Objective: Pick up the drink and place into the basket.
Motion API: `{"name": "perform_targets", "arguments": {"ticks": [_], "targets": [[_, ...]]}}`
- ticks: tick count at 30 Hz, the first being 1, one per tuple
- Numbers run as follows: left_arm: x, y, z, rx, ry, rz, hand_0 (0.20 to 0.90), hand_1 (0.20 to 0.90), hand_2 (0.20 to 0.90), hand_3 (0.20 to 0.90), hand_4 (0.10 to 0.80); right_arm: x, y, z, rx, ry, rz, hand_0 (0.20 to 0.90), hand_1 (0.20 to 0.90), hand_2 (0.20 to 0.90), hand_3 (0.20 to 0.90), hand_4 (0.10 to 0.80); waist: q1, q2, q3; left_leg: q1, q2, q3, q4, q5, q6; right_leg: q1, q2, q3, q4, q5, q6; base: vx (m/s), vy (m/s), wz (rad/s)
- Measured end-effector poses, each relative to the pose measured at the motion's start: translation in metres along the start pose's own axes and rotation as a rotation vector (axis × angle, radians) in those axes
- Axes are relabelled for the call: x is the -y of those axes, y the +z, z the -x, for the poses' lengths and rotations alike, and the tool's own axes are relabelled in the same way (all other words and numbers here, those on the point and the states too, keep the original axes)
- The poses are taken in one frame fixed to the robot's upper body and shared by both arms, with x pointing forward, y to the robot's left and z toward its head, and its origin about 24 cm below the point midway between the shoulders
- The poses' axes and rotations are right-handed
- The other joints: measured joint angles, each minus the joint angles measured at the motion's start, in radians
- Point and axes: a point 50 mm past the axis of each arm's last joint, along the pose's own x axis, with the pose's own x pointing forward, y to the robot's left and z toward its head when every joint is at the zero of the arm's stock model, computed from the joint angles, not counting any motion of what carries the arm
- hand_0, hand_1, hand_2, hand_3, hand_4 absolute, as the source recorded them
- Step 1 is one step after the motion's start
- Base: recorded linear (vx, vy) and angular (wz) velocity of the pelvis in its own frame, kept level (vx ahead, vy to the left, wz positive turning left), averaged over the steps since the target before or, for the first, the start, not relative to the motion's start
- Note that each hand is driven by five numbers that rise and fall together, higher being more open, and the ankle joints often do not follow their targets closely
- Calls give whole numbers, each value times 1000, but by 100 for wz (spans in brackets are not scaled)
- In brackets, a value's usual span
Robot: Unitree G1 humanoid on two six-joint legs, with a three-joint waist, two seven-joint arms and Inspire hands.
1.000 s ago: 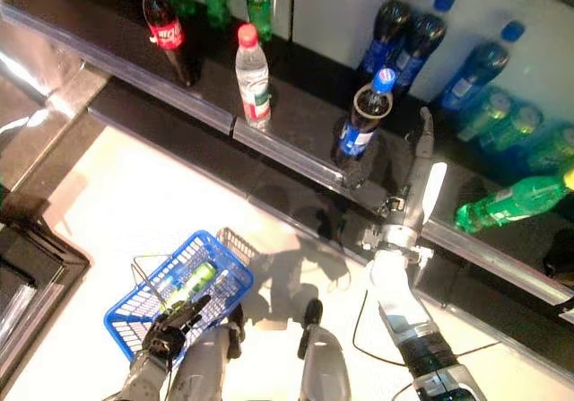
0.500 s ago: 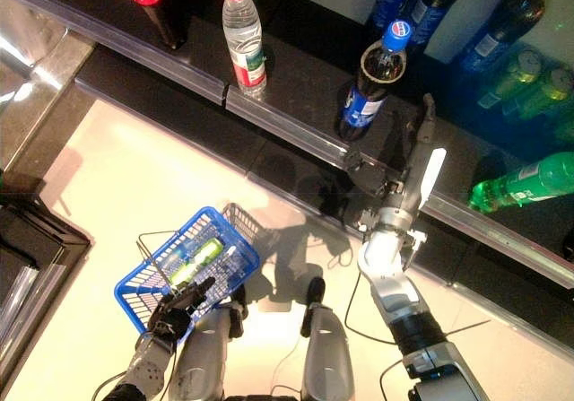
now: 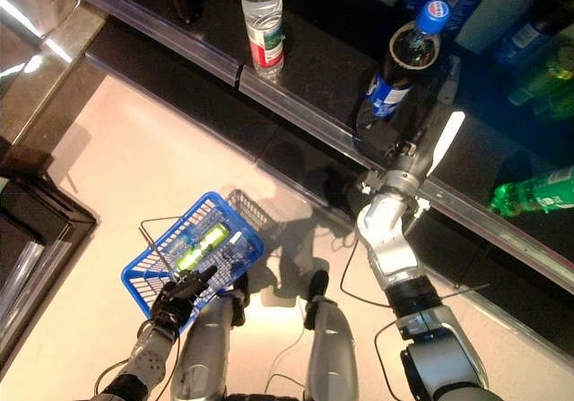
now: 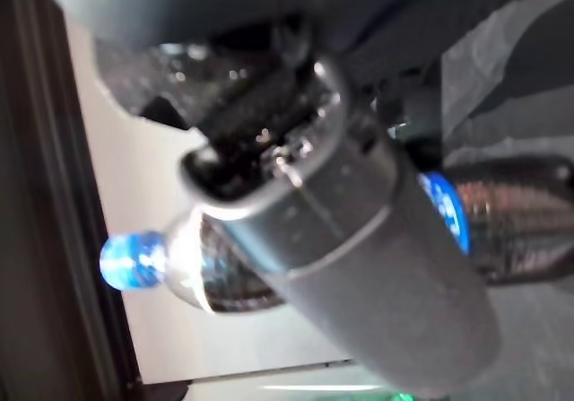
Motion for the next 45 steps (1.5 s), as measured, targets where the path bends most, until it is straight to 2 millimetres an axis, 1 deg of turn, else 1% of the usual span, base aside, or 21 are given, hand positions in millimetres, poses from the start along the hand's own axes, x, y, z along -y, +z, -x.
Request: {"name": "perform_targets", "arguments": {"ticks": [5, 13, 24, 25, 26, 27, 28, 29, 34, 38, 39, 41, 45], "targets": [[1, 0, 0, 1, -8, -1, 300, 300, 300, 200, 100, -4, 7, -6, 13, -14, -13, 900, 900, 900, 900, 800, 6, 2, 0, -6, 0, -4, 0, 0, -1, -3, 0, -4, 2, -4, 0, 31, -1, 2], [6, 0, 0, 2, -27, -5, 300, 300, 300, 200, 100, -4, 5, -6, -21, -18, -12, 900, 900, 900, 900, 800, 16, 3, 0, -15, -7, -10, 0, 1, -1, -16, -8, -5, 20, -13, 3, 20, 5, 2], [8, 2, -1, 8, -35, 11, 300, 300, 300, 200, 100, -6, 8, -9, -17, -53, -25, 900, 900, 900, 900, 800, 18, 8, -2, -29, -7, -33, 8, 6, -8, -27, -11, -23, 45, -27, -8, 16, 2, 4], [8, 2, -1, 8, -37, 11, 300, 300, 300, 200, 100, -6, 8, -11, -19, -62, -22, 839, 839, 839, 829, 729, 20, 8, -2, -31, -8, -33, 10, 6, -8, -30, -13, -23, 52, -29, -8, 0, 0, 0], [9, 2, -1, 8, -38, 11, 300, 300, 300, 200, 100, -7, 9, -15, -23, -76, -26, 749, 749, 749, 724, 624, 21, 8, -2, -31, -8, -33, 12, 6, -8, -33, -14, -22, 58, -31, -9, 0, 0, 0], [9, 2, -1, 8, -38, 11, 300, 300, 300, 200, 100, -7, 10, -17, -26, -89, -36, 686, 686, 686, 650, 550, 22, 8, -2, -32, -8, -34, 13, 6, -9, -35, -15, -22, 62, -34, -11, 0, 0, 0], [9, 2, -1, 8, -38, 11, 300, 300, 300, 200, 100, -6, 11, -20, -33, -102, -46, 406, 406, 406, 324, 224, 22, 8, -2, -33, -8, -35, 16, 6, -9, -36, -16, -23, 68, -38, -11, 21, 6, 3], [9, 2, -1, 7, -38, 11, 300, 300, 300, 200, 100, -4, 12, -22, -37, -118, -54, 300, 300, 300, 200, 100, 22, 8, -2, -33, -8, -36, 16, 6, -9, -37, -17, -23, 71, -41, -13, 11, 4, 3], [9, 2, -1, 7, -40, 11, 300, 300, 300, 200, 100, -1, 11, -25, -57, -145, -78, 300, 300, 300, 200, 100, 23, 9, -2, -35, -10, -39, 17, 7, -10, -39, -18, -24, 73, -42, -13, 0, 0, 0], [11, 3, -1, 12, -52, 12, 300, 300, 300, 200, 100, 4, 9, -30, -78, -182, -89, 300, 300, 300, 200, 100, 24, 10, -2, -51, -17, -44, 21, 7, -10, -57, -26, -25, 88, -48, -11, 5, 4, 2], [11, 3, -1, 12, -53, 12, 300, 300, 300, 200, 100, 5, 11, -32, -74, -192, -97, 300, 300, 300, 200, 100, 25, 10, -2, -53, -17, -44, 21, 7, -10, -60, -26, -25, 90, -49, -11, 0, 0, 0], [10, 4, -1, 13, -54, 10, 300, 300, 300, 200, 100, 6, 11, -36, -79, -205, -92, 300, 300, 300, 200, 100, 26, 10, -2, -52, -16, -44, 21, 7, -10, -60, -26, -25, 94, -47, -8, 0, 0, 0], [10, 3, -1, 11, -64, 12, 300, 300, 300, 200, 100, 7, 11, -37, -86, -211, -98, 300, 300, 300, 200, 100, 30, 10, -2, -51, -16, -44, 22, 7, -10, -60, -26, -26, 99, -47, -9, 0, 0, 0]]}}
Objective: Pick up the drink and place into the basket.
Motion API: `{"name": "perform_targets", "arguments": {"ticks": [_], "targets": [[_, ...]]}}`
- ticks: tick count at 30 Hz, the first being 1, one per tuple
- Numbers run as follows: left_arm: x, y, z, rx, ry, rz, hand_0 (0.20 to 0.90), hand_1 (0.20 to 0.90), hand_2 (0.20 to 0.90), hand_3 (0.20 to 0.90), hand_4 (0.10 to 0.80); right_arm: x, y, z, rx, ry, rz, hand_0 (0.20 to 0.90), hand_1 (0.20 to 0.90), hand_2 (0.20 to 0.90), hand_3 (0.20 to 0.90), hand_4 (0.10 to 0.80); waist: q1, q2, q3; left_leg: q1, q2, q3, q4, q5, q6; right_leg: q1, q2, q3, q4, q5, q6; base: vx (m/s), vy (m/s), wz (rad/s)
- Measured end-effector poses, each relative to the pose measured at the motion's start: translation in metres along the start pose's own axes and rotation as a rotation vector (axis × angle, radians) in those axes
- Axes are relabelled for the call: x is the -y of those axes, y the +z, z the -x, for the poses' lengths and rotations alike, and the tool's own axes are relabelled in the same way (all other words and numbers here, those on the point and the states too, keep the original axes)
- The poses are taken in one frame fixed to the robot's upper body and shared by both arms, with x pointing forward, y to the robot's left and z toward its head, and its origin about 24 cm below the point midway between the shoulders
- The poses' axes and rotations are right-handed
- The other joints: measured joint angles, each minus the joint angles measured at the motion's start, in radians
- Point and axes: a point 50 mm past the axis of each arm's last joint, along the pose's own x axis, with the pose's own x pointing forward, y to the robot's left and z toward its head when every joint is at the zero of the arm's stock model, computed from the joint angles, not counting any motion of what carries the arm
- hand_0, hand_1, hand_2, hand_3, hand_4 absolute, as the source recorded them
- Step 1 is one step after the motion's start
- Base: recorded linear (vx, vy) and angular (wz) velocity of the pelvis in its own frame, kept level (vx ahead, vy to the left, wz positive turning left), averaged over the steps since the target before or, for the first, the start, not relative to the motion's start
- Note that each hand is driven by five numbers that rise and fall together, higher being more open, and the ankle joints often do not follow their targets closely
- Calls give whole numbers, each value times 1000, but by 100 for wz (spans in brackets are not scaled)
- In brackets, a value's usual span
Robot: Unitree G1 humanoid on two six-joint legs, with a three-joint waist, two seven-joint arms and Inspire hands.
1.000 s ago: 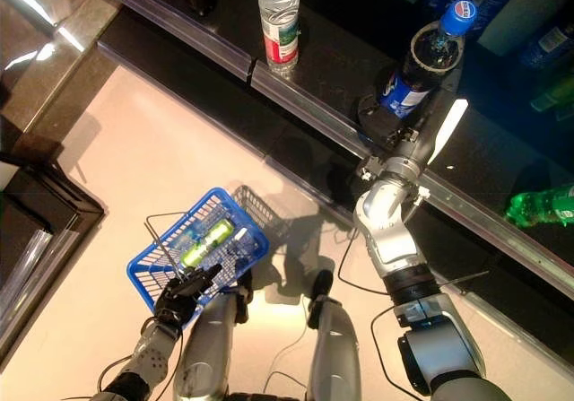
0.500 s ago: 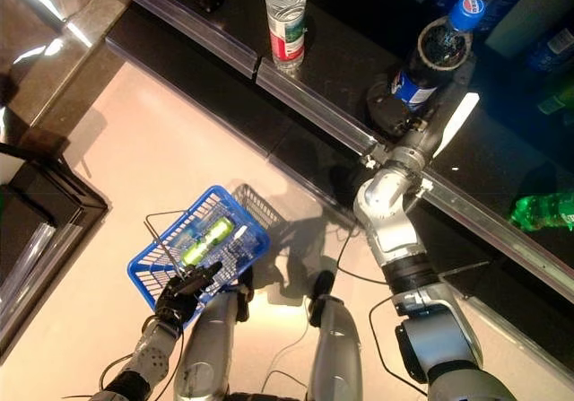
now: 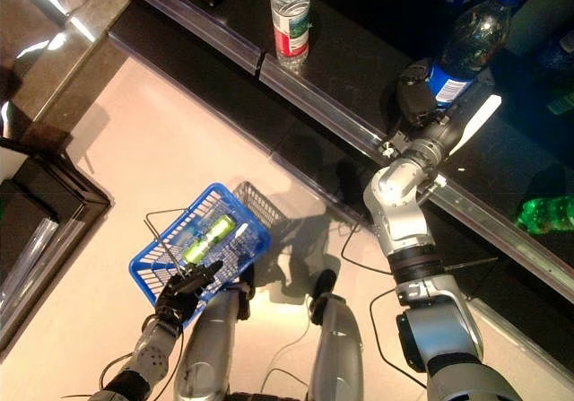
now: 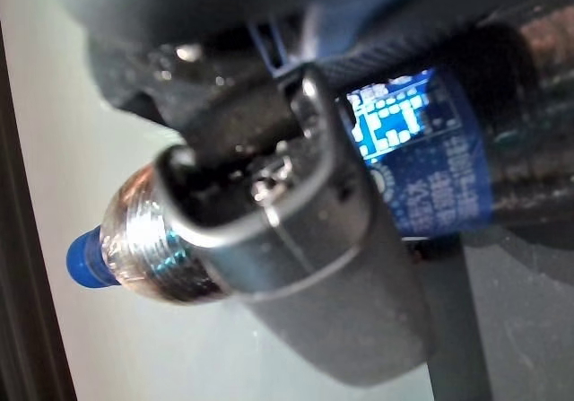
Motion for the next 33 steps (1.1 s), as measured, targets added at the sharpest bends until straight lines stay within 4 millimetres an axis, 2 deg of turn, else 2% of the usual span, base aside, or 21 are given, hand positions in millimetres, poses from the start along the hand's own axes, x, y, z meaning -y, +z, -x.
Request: {"name": "perform_targets", "arguments": {"ticks": [12, 15, 20, 24, 26, 29, 33], "targets": [[-4, -1, 2, 0, 15, 40, 300, 300, 300, 200, 100, 6, -8, 2, -52, 31, -19, 300, 300, 300, 200, 100, 10, 0, 0, 6, 2, -3, 35, 0, -1, 3, -5, 1, 45, -21, -18, 4, 12, 0], [-7, -2, 5, 8, 21, 58, 300, 300, 300, 200, 100, 14, -8, 19, -55, 105, -40, 300, 300, 300, 200, 100, 8, 0, 0, 17, 3, -1, 37, 0, -2, 11, -4, 3, 49, -22, -19, 16, 29, -2], [-10, -4, 10, 13, 18, 67, 300, 300, 300, 200, 100, 16, -15, 40, -78, 247, -52, 300, 300, 300, 200, 100, -3, -1, 1, 68, 7, -1, 29, 0, -6, 62, 1, 3, 42, -24, -20, 9, 5, 0], [-20, -9, 23, 19, 20, 96, 300, 300, 300, 200, 100, 19, -19, 69, -105, 458, -74, 300, 300, 300, 200, 100, -18, -3, 1, 158, 14, 15, -7, -1, -11, 142, 6, 4, 19, -28, -13, 52, 13, -5], [-23, -8, 29, 37, 3, 107, 300, 300, 300, 200, 100, 18, -12, 78, -95, 545, -104, 300, 300, 300, 200, 100, -20, -3, 0, 179, 18, 22, -22, -8, -16, 157, 10, 4, 15, -29, -13, 100, 13, -9], [-25, -7, 33, 54, -7, 31, 300, 300, 300, 200, 100, 10, -7, 88, -103, 668, -155, 300, 300, 300, 200, 100, -22, -2, 0, 215, 26, 23, -23, -11, -29, 197, 24, 1, 5, -34, -19, 110, 15, -4], [-20, -6, 39, 70, -46, 0, 300, 300, 300, 200, 100, -1, 1, 108, -122, 831, -232, 300, 300, 300, 200, 100, -13, -2, -1, 272, 23, 23, -48, 3, -38, 242, 23, -2, 3, -51, -20, 66, 21, 2]]}}
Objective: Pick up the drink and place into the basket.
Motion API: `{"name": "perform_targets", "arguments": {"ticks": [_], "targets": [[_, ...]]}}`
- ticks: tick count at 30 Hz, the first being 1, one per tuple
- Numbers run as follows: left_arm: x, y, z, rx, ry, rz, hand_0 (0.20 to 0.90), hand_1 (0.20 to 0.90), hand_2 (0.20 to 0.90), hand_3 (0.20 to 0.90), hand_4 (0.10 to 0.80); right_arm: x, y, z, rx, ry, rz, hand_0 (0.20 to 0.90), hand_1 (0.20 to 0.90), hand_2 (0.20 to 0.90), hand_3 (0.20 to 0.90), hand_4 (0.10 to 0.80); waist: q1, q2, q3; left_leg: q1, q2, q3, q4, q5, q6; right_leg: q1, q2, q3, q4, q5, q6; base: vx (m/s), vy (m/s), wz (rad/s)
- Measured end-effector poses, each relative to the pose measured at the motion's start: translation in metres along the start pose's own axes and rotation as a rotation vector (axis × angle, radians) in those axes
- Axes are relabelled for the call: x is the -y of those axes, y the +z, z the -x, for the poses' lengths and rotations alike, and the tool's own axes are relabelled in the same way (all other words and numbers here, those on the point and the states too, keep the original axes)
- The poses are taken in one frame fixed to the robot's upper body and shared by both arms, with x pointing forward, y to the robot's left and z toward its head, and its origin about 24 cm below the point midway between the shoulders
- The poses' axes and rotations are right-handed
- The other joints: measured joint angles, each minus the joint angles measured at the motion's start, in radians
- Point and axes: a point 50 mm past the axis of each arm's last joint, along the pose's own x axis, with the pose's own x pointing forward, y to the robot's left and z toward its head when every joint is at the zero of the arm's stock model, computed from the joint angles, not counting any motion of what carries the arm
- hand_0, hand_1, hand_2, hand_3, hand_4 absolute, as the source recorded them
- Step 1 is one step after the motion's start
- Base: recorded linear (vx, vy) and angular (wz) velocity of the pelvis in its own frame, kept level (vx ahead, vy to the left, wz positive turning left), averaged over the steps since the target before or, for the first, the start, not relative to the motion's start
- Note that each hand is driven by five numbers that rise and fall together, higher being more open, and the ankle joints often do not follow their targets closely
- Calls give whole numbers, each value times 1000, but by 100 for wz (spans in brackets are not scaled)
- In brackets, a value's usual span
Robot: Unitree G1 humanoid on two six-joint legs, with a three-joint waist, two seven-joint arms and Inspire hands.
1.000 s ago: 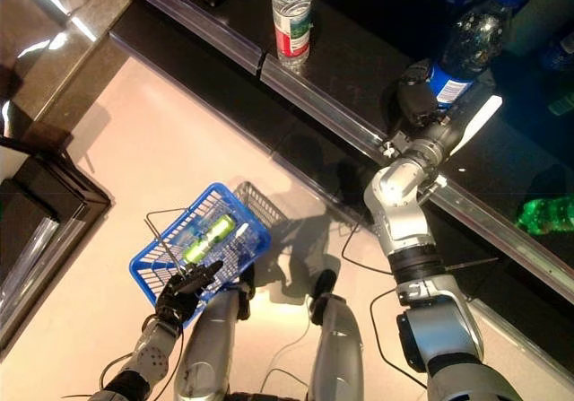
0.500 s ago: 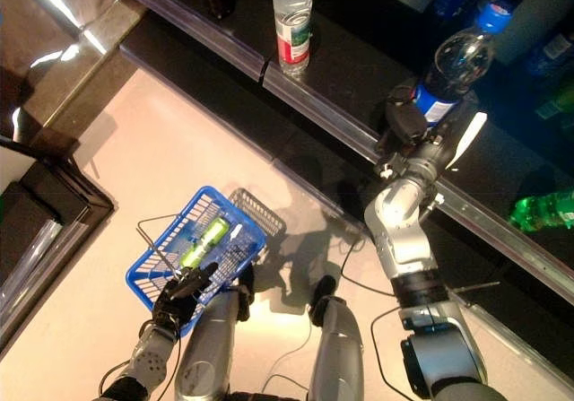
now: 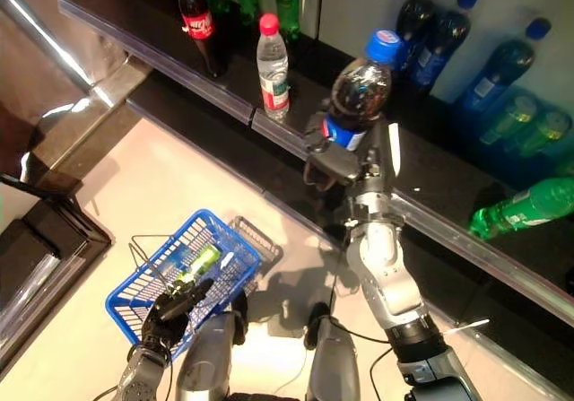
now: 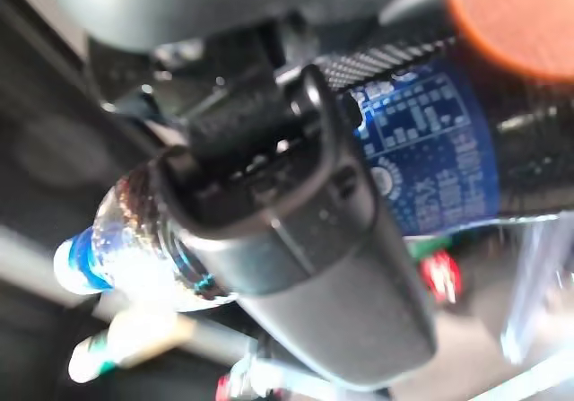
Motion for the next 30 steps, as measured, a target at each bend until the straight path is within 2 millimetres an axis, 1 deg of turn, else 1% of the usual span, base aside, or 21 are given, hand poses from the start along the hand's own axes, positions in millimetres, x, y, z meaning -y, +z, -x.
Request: {"name": "perform_targets", "arguments": {"ticks": [1, 2, 4, 6, 8, 9, 12, 14, 18, 20, 24, 27, 30], "targets": [[0, 0, 0, 0, 0, 0, 300, 300, 300, 200, 100, 0, 0, 0, 0, 0, 0, 300, 300, 300, 200, 100, 0, 0, 0, 0, 0, 0, 0, 0, 0, 0, 0, 0, 0, 0, 0, 68, 19, 4], [2, -1, 2, -4, -14, -2, 300, 300, 300, 200, 100, -13, 0, 3, -5, 75, -23, 300, 300, 300, 200, 100, 1, 1, -1, 18, -2, 0, -10, 2, -2, 16, 0, -1, -1, -7, 1, 63, 20, 8], [4, -4, 2, -16, -27, -18, 300, 300, 300, 200, 100, -25, -3, 11, -25, 139, -67, 300, 300, 300, 200, 100, 10, 2, -2, 48, -6, -1, -26, 3, -4, 49, -3, -11, -8, -14, 2, 57, 26, 13], [6, -5, 4, -18, -40, -25, 300, 300, 300, 200, 100, -33, -3, 17, -43, 194, -97, 300, 300, 300, 200, 100, 19, 2, -2, 62, -7, -1, -32, 4, -4, 70, -5, -21, -15, -20, 4, 44, 35, 13], [12, -1, 6, -2, -70, -17, 300, 300, 300, 200, 100, -40, -4, 20, -65, 249, -115, 300, 300, 300, 200, 100, 35, 3, -3, 66, -11, -4, -42, 11, -5, 76, -9, -31, -16, -27, 7, 41, 31, 14], [12, -1, 6, -2, -70, -17, 300, 300, 300, 200, 100, -40, -4, 20, -65, 249, -115, 300, 300, 300, 200, 100, 35, 3, -3, 66, -11, -4, -42, 11, -5, 76, -9, -31, -16, -27, 7, 17, 15, 16], [19, 10, 8, 34, -118, -18, 300, 300, 300, 200, 100, -46, -12, 25, -135, 280, -120, 300, 300, 300, 200, 100, 58, 6, -5, 72, -21, -12, -62, 26, -3, 91, -20, -56, -16, -33, 5, 6, 4, 24], [23, 17, 9, 46, -146, -17, 300, 300, 300, 200, 100, -51, -18, 28, -176, 296, -115, 300, 300, 300, 200, 100, 76, 7, -5, 83, -25, -25, -62, 27, -3, 107, -22, -63, -14, -40, 10, 4, -9, 13], [39, 30, 12, 69, -243, -57, 300, 300, 300, 200, 100, -59, -25, 34, -218, 302, -116, 300, 300, 300, 200, 100, 99, 12, -8, 87, -31, -57, -63, 32, -7, 133, -32, -99, -8, -55, 12, -18, -2, 26], [45, 34, 13, 65, -283, -77, 300, 300, 300, 200, 100, -61, -27, 35, -237, 292, -112, 300, 300, 300, 200, 100, 113, 16, -10, 87, -33, -61, -63, 32, -7, 136, -36, -107, -2, -59, 12, -1, 2, 15], [46, 40, 14, 58, -325, -119, 300, 300, 300, 200, 100, -62, -37, 33, -279, 268, -94, 300, 300, 300, 200, 100, 112, 19, -12, 88, -39, -72, -77, 32, -5, 138, -38, -111, 4, -59, 12, -23, 23, 11], [50, 45, 16, 36, -387, -151, 300, 300, 300, 200, 100, -55, -52, 34, -336, 216, -60, 300, 300, 300, 200, 100, 114, 20, -12, 83, -42, -82, -79, 32, -8, 137, -39, -114, 13, -62, 5, -16, 11, 11], [55, 45, 18, 15, -458, -132, 300, 300, 300, 200, 100, -47, -68, 37, -404, 180, -25, 300, 300, 300, 200, 100, 116, 20, -12, 82, -46, -87, -79, 44, -6, 133, -43, -116, 21, -69, 3, -5, 11, 5]]}}
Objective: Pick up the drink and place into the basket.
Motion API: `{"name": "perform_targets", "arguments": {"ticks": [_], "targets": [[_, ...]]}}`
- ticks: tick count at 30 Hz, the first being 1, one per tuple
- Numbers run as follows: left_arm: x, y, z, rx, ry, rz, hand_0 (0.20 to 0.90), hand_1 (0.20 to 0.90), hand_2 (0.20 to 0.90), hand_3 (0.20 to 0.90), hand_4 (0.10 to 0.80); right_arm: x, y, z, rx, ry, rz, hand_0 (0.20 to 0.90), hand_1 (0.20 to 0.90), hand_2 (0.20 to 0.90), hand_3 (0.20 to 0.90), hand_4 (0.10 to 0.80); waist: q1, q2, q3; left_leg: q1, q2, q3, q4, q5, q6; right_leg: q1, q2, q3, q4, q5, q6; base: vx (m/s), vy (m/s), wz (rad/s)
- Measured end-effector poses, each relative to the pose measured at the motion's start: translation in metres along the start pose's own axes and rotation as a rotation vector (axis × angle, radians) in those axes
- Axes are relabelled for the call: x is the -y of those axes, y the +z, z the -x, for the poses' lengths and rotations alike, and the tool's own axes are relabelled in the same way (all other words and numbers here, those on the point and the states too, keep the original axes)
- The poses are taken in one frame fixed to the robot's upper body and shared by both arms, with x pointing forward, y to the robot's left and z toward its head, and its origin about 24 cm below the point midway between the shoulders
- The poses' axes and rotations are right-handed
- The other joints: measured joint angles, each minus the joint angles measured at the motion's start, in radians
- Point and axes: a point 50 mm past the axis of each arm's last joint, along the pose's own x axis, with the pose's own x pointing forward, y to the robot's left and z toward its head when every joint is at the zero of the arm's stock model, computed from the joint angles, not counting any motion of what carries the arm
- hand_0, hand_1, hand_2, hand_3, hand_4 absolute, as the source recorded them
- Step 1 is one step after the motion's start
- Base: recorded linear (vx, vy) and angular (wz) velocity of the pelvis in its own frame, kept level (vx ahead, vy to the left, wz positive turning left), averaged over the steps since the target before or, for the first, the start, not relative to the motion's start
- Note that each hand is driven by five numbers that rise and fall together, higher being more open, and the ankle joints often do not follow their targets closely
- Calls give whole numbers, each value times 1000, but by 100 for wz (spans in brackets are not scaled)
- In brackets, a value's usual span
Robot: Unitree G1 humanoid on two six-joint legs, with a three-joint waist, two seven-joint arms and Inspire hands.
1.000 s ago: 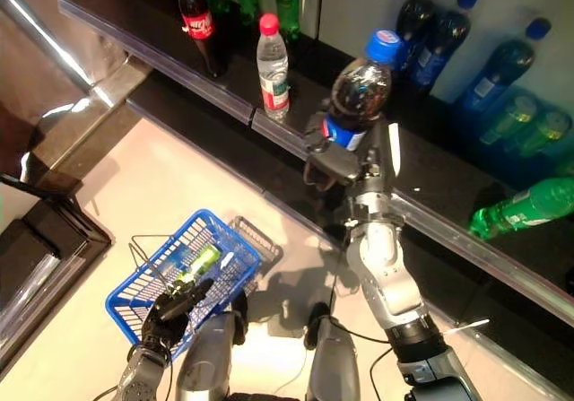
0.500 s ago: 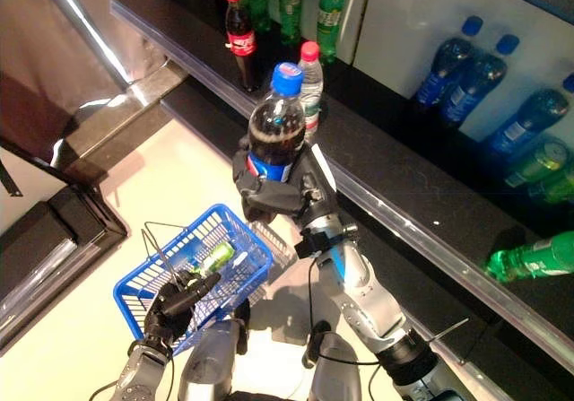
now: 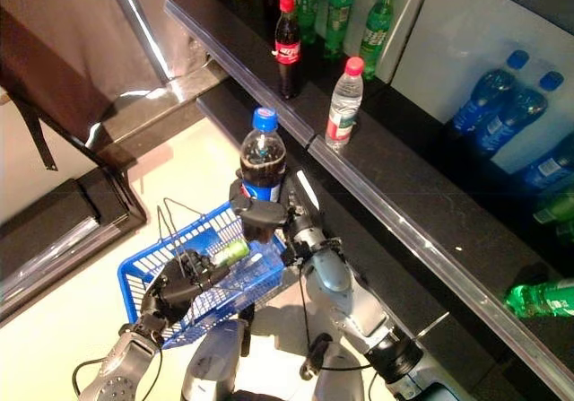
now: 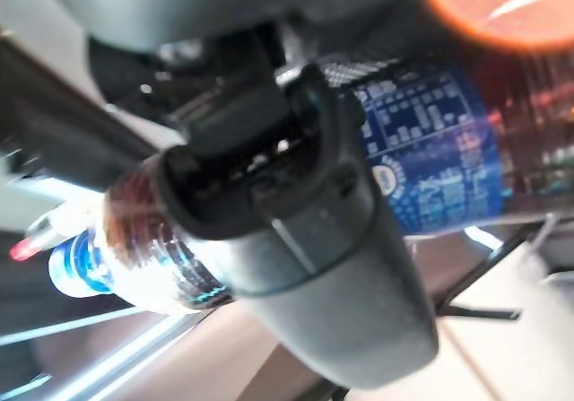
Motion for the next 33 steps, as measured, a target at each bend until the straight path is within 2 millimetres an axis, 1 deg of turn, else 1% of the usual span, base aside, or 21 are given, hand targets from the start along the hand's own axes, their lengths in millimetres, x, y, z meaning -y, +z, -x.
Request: {"name": "perform_targets", "arguments": {"ticks": [3, 7, 8, 9, 10, 11, 14, 17, 22, 26, 29, 32, 33], "targets": [[11, -1, -1, -20, -106, 23, 300, 300, 300, 200, 100, 10, -17, 0, -83, -44, 30, 300, 300, 300, 200, 100, 2, 0, 0, -1, -8, -22, 0, 9, -5, 5, -7, -13, 4, -10, -1, -6, 18, 11], [23, -2, -2, -48, -218, 28, 300, 300, 300, 200, 100, 15, -30, 1, -138, -67, 50, 300, 300, 300, 200, 100, 5, 7, -1, -1, -14, -31, 0, 11, -7, 9, -13, -20, 7, -17, 3, -10, 8, 7], [30, 1, -7, -66, -286, 7, 300, 300, 300, 200, 100, 17, -36, 2, -163, -79, 58, 300, 300, 300, 200, 100, 19, 14, -1, -1, -17, -37, 0, 18, -17, 10, -16, -21, 7, -19, 7, 0, 0, 0], [30, 1, -7, -66, -286, 7, 300, 300, 300, 200, 100, 17, -36, 2, -163, -79, 58, 300, 300, 300, 200, 100, 19, 14, -1, -1, -17, -37, 0, 18, -17, 10, -16, -21, 7, -19, 7, 29, 15, 7], [34, 4, -12, -73, -323, -7, 300, 300, 300, 200, 100, 19, -42, 1, -186, -94, 59, 300, 300, 300, 200, 100, 21, 18, -2, -1, -22, -50, 0, 23, -21, 15, -20, -26, 7, -20, 9, 31, 21, 9], [35, 5, -13, -78, -344, -11, 300, 300, 300, 200, 100, 20, -46, 0, -203, -104, 56, 300, 300, 300, 200, 100, 23, 20, -3, -1, -25, -50, 0, 28, -22, 17, -23, -28, 7, -21, 9, 36, 33, 11], [40, 9, -12, -101, -406, -24, 300, 300, 300, 200, 100, 21, -60, 1, -255, -131, 53, 300, 300, 300, 200, 100, 22, 26, -4, -1, -33, -52, -2, 36, -25, 20, -28, -27, 7, -21, 10, 12, 30, 8], [46, 9, -11, -120, -482, -20, 300, 300, 300, 200, 100, 23, -68, 3, -293, -139, 63, 300, 300, 300, 200, 100, 25, 33, -5, -1, -39, -61, -3, 36, -25, 20, -31, -26, 12, -22, 12, 3, 15, 8], [56, 8, -9, -149, -570, -9, 300, 300, 300, 200, 100, 21, -73, 4, -314, -139, 63, 300, 300, 300, 200, 100, 24, 49, -14, -1, -46, -79, -19, 38, -22, 13, -34, -28, 21, -23, 13, 0, 7, 6], [56, 7, -9, -167, -592, -6, 300, 300, 300, 200, 100, 21, -79, 4, -333, -145, 89, 300, 300, 300, 200, 100, 28, 60, -22, -2, -53, -80, -20, 38, -22, 8, -46, -28, 37, -28, 16, 13, 14, 4], [57, 7, -8, -173, -607, -1, 300, 300, 300, 200, 100, 30, -94, 10, -405, -179, 127, 300, 300, 300, 200, 100, 45, 75, -32, -2, -55, -83, -35, 44, -14, -1, -49, -31, 43, -29, 16, 10, -1, 5], [59, 5, -7, -204, -630, -2, 300, 300, 300, 200, 100, 40, -111, 18, -503, -194, 148, 300, 300, 300, 200, 100, 52, 77, -33, -14, -57, -101, -36, 46, -11, -3, -54, -52, 54, -36, 13, -22, -24, 17], [60, 5, -7, -210, -639, -12, 300, 300, 300, 200, 100, 42, -113, 20, -526, -185, 154, 300, 300, 300, 200, 100, 52, 77, -33, -21, -57, -103, -37, 46, -10, -11, -54, -54, 58, -37, 11, -15, -35, 12]]}}
